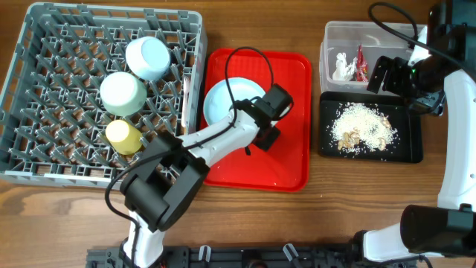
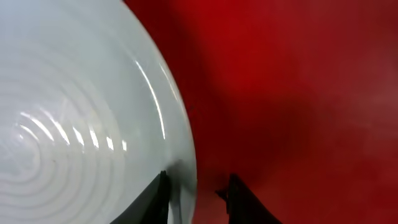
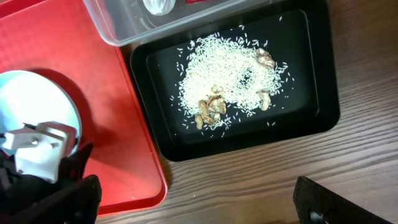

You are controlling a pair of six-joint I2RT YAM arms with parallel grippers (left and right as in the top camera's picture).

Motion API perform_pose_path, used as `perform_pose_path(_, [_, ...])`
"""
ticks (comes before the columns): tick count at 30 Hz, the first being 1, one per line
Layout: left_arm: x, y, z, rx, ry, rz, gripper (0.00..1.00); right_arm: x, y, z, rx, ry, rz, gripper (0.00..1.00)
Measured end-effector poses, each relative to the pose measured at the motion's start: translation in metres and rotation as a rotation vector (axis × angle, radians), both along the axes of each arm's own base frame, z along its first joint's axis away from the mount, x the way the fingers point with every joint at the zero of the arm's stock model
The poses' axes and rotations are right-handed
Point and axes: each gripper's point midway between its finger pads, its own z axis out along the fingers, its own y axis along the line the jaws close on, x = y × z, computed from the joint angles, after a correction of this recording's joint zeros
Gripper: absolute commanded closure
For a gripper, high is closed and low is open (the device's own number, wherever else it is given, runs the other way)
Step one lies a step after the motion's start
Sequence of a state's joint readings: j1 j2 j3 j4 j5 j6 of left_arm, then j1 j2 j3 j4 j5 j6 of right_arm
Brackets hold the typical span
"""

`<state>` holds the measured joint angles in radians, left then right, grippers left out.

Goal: Sort waste into correct bins and load items into the dishwasher rack
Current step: 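Reach the left gripper to the light-blue plate and grip its rim, then lift the light-blue plate with the left gripper and carry it toward the rack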

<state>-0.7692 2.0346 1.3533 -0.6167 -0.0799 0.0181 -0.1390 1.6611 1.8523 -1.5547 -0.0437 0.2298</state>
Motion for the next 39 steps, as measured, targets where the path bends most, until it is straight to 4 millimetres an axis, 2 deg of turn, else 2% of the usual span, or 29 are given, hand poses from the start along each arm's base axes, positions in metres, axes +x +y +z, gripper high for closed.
perform_pose_path(4, [-0.003,-0.003,0.0,0.01,-0.01,-0.011,0.71,0.0,0.0,0.0,0.0,0.0,0.0,0.0])
perform_pose_path(16, [0.004,0.004,0.0,0.049,-0.046,0.004,0.96,0.0,0.0,0.0,0.0,0.0,0.0,0.0])
perform_pose_path(23, [0.008,0.006,0.002,0.088,-0.092,0.001,0.96,0.0,0.0,0.0,-0.001,0.001,0.007,0.0])
perform_pose_path(32, [0.018,0.019,0.004,0.17,-0.161,0.025,0.96,0.0,0.0,0.0,-0.001,0.001,0.007,0.0])
perform_pose_path(39, [0.014,0.018,0.007,0.237,-0.199,-0.053,0.96,0.0,0.0,0.0,-0.001,0.001,0.007,0.0])
